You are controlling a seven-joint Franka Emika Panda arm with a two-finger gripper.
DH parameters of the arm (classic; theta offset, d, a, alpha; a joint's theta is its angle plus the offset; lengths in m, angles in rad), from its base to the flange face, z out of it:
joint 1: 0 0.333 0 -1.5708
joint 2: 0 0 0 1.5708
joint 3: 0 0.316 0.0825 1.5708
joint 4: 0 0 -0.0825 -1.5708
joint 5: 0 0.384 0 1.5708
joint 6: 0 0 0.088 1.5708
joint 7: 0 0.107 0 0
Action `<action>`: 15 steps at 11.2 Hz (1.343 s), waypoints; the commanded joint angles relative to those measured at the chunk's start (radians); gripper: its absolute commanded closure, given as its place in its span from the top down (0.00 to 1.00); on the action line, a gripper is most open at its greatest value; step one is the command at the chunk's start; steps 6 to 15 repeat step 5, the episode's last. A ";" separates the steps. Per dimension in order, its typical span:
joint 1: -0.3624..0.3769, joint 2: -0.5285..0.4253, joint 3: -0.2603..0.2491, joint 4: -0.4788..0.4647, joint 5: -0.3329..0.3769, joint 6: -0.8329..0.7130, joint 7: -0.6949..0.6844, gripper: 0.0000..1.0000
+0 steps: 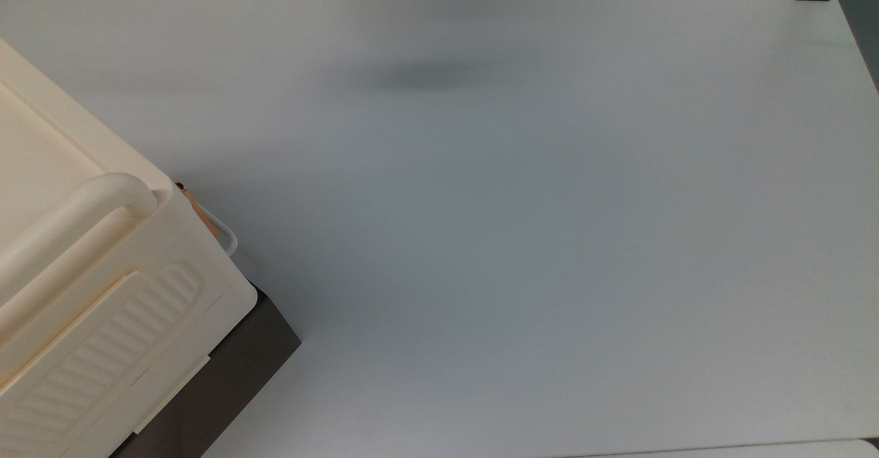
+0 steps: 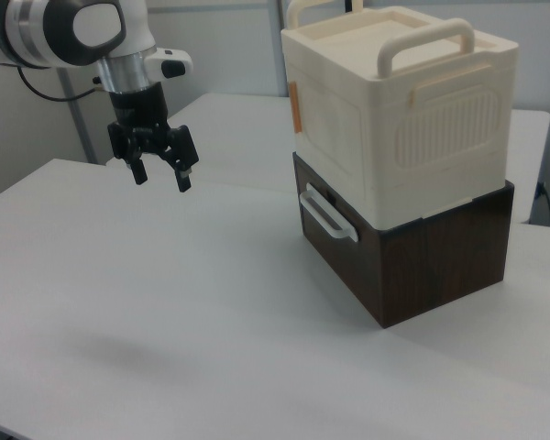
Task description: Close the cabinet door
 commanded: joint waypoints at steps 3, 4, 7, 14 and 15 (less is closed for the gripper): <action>0.023 0.011 0.005 -0.002 -0.084 0.033 0.121 1.00; 0.023 0.011 0.005 -0.002 -0.081 0.033 0.118 1.00; 0.026 0.011 0.005 -0.002 -0.081 0.031 0.119 1.00; 0.026 0.011 0.005 -0.002 -0.081 0.031 0.119 1.00; 0.026 0.011 0.005 -0.002 -0.081 0.031 0.119 1.00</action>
